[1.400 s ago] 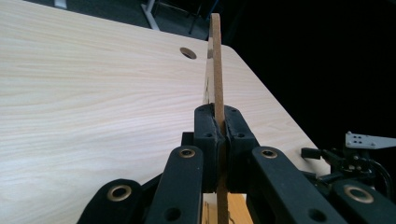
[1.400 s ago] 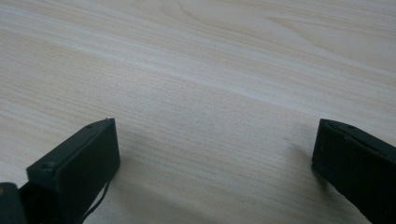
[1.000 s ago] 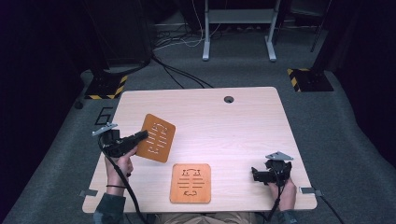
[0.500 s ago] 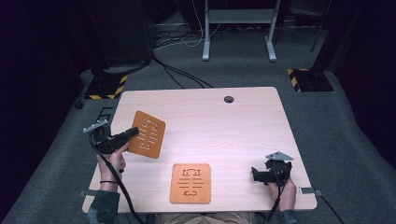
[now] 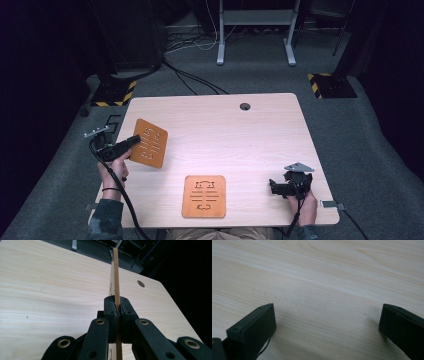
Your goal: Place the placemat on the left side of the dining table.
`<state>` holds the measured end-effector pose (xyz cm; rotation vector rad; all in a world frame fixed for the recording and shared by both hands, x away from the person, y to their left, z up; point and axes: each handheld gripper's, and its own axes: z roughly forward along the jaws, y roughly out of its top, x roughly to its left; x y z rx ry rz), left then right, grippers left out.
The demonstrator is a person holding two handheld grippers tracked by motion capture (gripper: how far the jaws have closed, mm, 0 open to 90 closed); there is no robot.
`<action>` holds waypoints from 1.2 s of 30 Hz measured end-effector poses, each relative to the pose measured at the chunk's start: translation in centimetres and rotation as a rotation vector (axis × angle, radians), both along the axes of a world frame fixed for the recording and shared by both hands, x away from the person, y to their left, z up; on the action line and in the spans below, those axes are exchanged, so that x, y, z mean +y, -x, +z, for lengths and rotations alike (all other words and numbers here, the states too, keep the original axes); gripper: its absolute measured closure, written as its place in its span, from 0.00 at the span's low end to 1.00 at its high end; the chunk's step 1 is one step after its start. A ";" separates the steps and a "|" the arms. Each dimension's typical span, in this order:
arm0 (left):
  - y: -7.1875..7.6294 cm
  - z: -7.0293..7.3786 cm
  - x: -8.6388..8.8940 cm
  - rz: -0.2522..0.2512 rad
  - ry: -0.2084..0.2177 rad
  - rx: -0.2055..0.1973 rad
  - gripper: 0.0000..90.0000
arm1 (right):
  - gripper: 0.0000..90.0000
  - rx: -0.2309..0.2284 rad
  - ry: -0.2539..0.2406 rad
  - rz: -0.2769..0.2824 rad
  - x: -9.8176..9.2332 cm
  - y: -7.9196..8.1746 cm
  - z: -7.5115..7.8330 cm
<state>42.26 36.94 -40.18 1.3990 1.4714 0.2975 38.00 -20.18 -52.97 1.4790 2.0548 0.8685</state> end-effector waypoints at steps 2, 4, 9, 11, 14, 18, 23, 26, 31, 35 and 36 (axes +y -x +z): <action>-0.3 -0.3 0.2 0.011 -0.001 0.015 0.95 | 0.00 0.000 0.000 0.000 0.0 0.0 0.0; -0.6 -0.5 0.4 0.026 0.001 0.029 0.95 | 0.00 0.001 -0.001 -0.001 0.0 0.0 0.0; -1.4 -1.3 1.2 0.047 -0.001 0.064 0.95 | 0.00 0.000 -0.001 -0.001 0.0 0.0 0.0; -1.7 -1.5 1.4 0.060 -0.003 0.075 0.95 | 0.00 0.000 -0.001 -0.001 0.0 0.0 0.0; -2.2 -2.0 1.8 0.072 -0.002 0.097 0.95 | 0.00 0.000 -0.001 -0.001 0.0 0.0 0.0; -2.8 -2.7 2.1 0.088 0.001 0.124 0.95 | 0.00 0.000 -0.001 -0.001 0.0 0.0 0.0; -3.5 -3.2 2.4 0.098 -0.012 0.157 0.95 | 0.00 0.000 -0.001 -0.001 0.0 0.0 0.0; -3.8 -3.5 2.7 0.098 -0.011 0.164 0.95 | 0.00 0.000 -0.001 -0.001 0.0 0.0 0.0; -4.2 -3.7 3.0 0.092 -0.044 0.195 0.93 | 0.00 0.000 -0.001 -0.002 0.0 0.0 0.0; -4.4 -3.8 3.3 0.093 -0.064 0.209 0.92 | 0.00 0.000 -0.001 -0.001 0.0 0.0 0.0; -4.4 -3.9 3.4 0.093 -0.069 0.210 0.91 | 0.00 0.000 -0.001 -0.001 0.0 0.0 0.0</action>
